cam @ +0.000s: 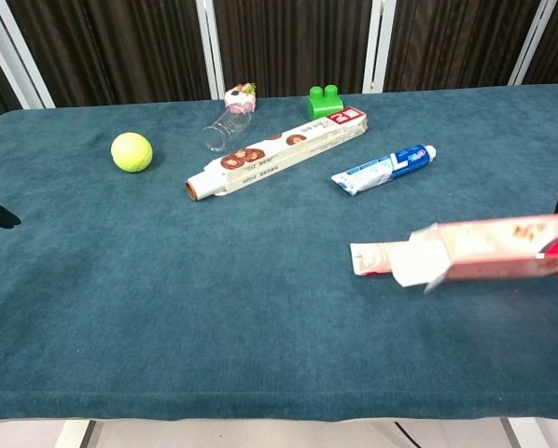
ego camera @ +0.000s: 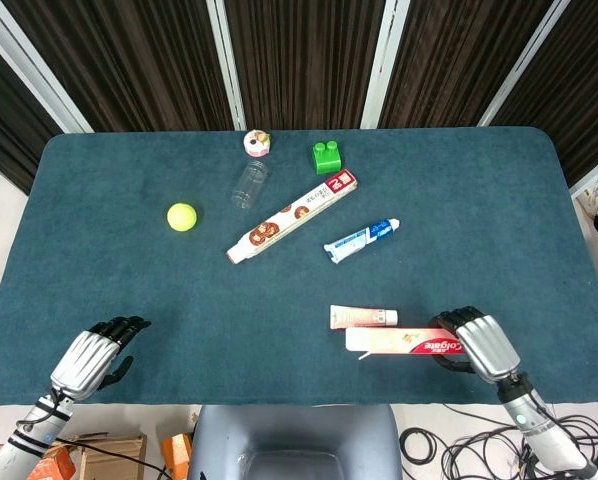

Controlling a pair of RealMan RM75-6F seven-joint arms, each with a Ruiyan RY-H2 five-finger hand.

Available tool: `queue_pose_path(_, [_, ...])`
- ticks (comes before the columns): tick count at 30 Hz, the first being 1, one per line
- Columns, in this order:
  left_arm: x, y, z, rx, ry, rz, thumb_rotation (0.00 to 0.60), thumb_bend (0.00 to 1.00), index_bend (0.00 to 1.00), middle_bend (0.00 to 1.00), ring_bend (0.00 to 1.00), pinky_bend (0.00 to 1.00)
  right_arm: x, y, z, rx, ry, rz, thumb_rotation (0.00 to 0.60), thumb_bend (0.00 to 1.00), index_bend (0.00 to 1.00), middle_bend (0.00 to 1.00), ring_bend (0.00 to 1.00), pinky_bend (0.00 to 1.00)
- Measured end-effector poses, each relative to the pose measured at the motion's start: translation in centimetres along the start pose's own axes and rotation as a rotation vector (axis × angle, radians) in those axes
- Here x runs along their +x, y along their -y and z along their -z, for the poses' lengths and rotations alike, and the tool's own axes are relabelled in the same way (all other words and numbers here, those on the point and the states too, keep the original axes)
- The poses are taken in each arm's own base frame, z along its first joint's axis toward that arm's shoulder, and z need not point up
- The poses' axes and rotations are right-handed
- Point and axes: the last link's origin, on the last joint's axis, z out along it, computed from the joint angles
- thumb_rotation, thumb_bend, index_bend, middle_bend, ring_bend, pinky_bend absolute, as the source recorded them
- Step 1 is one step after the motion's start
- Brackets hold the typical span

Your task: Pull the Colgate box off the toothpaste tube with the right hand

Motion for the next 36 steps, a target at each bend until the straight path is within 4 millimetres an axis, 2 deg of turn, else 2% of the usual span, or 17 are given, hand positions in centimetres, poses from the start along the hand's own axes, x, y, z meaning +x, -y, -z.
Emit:
queue_pose_path(5, [0.0,0.0,0.0,0.0,0.001,0.001,0.6,0.46,0.22,0.23,0.24,0.44,-2.2,-0.2,0.3,0.003,0.051,0.018,0.6,0.34,0.32,0.38,0.29,0.29])
queue_pose_path(12, [0.1,0.1,0.0,0.003,0.0,0.003,0.6,0.46,0.22,0.23,0.24,0.44,-2.6,-0.4,0.4,-0.008,0.08,0.024,0.6,0.3,0.25,0.3,0.22,0.25])
queue_pose_path(15, [0.1,0.1,0.0,0.001,-0.001,0.003,0.6,0.46,0.22,0.23,0.24,0.44,-2.3,-0.3,0.5,-0.012,0.072,0.02,0.6,0.24,0.14,0.22,0.16,0.23])
queue_pose_path(19, [0.1,0.1,0.0,0.001,-0.002,0.004,0.6,0.46,0.22,0.23,0.24,0.44,-1.4,-0.2,0.7,-0.015,0.037,0.02,0.6,0.2,0.02,0.13,0.11,0.22])
queue_pose_path(21, [0.1,0.1,0.0,0.002,-0.002,0.003,0.6,0.46,0.22,0.23,0.24,0.44,-1.2,-0.2,0.7,-0.015,0.029,0.022,0.6,0.19,0.0,0.11,0.09,0.22])
queue_pose_path(24, [0.2,0.1,0.1,0.004,-0.007,0.004,0.6,0.46,0.22,0.23,0.24,0.44,-0.4,0.1,0.9,-0.01,-0.011,0.022,0.6,0.18,0.0,0.1,0.09,0.22])
queue_pose_path(31, [0.8,0.3,0.6,0.019,-0.062,-0.001,0.6,0.46,0.21,0.22,0.23,0.43,3.7,1.4,1.0,-0.052,-0.252,-0.085,0.6,0.18,0.02,0.1,0.09,0.22])
queue_pose_path(36, [1.6,0.8,1.3,0.058,-0.131,-0.005,0.6,0.46,0.18,0.19,0.21,0.41,4.9,1.2,1.7,-0.17,-0.291,-0.044,0.6,0.18,0.02,0.1,0.09,0.23])
